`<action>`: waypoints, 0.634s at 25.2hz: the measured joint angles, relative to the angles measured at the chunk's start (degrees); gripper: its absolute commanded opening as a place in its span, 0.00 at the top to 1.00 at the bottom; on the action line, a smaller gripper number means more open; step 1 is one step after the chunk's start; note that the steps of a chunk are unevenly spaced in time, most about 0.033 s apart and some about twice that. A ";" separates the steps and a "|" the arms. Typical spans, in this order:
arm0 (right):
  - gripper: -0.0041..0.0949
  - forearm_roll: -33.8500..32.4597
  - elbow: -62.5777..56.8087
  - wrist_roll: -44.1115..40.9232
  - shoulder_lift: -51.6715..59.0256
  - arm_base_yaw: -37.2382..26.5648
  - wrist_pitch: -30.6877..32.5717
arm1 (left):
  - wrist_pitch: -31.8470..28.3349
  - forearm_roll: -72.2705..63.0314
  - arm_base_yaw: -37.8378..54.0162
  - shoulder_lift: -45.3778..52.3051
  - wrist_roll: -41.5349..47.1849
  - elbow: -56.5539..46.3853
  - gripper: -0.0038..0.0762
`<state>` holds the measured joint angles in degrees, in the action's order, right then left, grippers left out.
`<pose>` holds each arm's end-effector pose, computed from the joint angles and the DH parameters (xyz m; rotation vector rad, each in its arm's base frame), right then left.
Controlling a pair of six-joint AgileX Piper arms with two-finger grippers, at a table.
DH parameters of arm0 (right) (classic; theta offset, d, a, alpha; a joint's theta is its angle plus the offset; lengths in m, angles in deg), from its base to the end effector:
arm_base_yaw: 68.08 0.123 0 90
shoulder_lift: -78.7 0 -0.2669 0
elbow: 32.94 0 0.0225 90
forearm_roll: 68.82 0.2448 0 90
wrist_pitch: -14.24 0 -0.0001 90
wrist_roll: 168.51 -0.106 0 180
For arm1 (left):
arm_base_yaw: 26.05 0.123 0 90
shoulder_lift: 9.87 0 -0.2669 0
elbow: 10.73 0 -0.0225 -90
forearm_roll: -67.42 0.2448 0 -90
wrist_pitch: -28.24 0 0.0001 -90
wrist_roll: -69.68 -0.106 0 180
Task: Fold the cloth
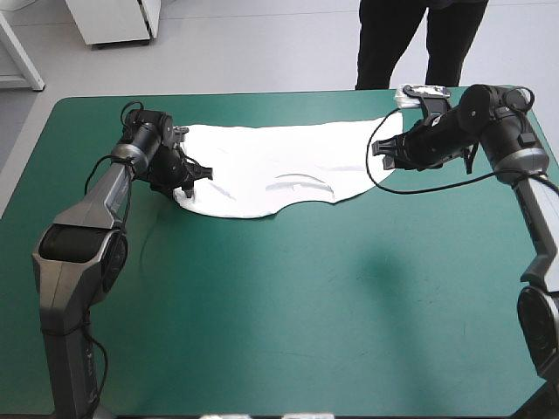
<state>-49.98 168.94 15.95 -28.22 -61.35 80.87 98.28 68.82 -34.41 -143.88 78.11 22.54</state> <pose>0.3631 0.0745 0.3338 -0.1841 2.6149 0.4556 0.4426 -0.0626 0.1868 0.0078 2.9790 -0.0002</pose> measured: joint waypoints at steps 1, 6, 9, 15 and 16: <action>0.54 0.00 0.00 0.00 0.00 0.00 0.14 | 0.00 -0.64 -0.20 -0.05 0.22 0.04 0.96; 0.49 -2.26 0.00 0.00 -0.07 0.00 0.14 | -0.36 -1.96 -0.68 -0.12 0.43 0.04 0.96; 0.39 -4.28 0.20 0.91 -1.83 0.00 -0.67 | -0.36 -2.09 -0.68 -0.12 0.37 0.04 0.96; 0.38 -5.64 1.03 1.76 -8.09 0.00 -1.89 | -0.49 -2.47 -0.68 -0.12 -0.60 0.04 0.96; 0.38 -6.27 1.74 1.41 -9.42 0.00 -2.24 | -0.49 -2.47 -0.63 -0.12 -0.61 0.04 0.96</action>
<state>-56.25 170.68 17.36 -37.65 -61.35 78.63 97.79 66.35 -35.04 -144.00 77.50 22.59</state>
